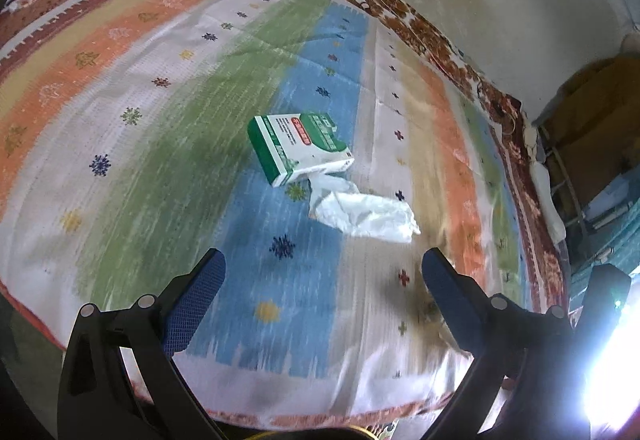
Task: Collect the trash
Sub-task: 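Move both open tools back over the remaining trash on the bed, then grasp white tissue with left tool while right tool grasps clear plastic wrapper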
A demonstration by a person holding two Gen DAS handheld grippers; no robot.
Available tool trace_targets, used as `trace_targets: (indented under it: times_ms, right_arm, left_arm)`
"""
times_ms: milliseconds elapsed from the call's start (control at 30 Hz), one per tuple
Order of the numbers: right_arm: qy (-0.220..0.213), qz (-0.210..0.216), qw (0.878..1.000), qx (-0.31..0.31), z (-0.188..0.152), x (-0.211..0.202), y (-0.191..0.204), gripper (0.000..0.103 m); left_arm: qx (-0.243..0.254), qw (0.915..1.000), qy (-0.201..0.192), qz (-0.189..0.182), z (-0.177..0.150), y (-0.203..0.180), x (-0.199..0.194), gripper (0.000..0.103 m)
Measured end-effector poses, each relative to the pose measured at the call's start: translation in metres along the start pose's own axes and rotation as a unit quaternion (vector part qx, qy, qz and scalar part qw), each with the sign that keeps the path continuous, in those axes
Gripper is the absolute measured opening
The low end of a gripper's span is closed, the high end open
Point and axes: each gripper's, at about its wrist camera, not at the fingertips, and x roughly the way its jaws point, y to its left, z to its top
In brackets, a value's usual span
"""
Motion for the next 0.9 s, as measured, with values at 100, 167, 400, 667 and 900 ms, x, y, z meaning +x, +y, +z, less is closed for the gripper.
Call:
trace_targets:
  times_ms: [100,167,400,667,900]
  right_arm:
    - [0.0,-0.003,1.0,-0.01,0.005,0.01,0.001,0.082]
    - [0.004,-0.006,1.0,-0.012,0.008,0.017,0.0,0.081]
    - [0.03,-0.007,0.999,-0.013,0.013,0.04,0.001,0.067]
    - [0.05,-0.005,0.999,0.019,0.021,0.054,-0.013,0.045]
    - [0.065,-0.005,0.998,0.017,0.022,0.063,-0.014,0.02]
  left_arm:
    - [-0.005,0.9999,0.012,0.001,0.004,-0.001,0.014,0.096]
    - [-0.001,0.9999,0.017,0.002,0.007,-0.004,0.023,0.095]
    - [-0.002,0.9995,0.03,0.011,0.017,0.002,0.057,0.087]
    - [-0.025,0.9987,0.041,-0.013,0.031,0.006,0.087,0.068]
    - [0.013,0.9984,0.054,0.008,0.031,-0.01,0.112,0.063]
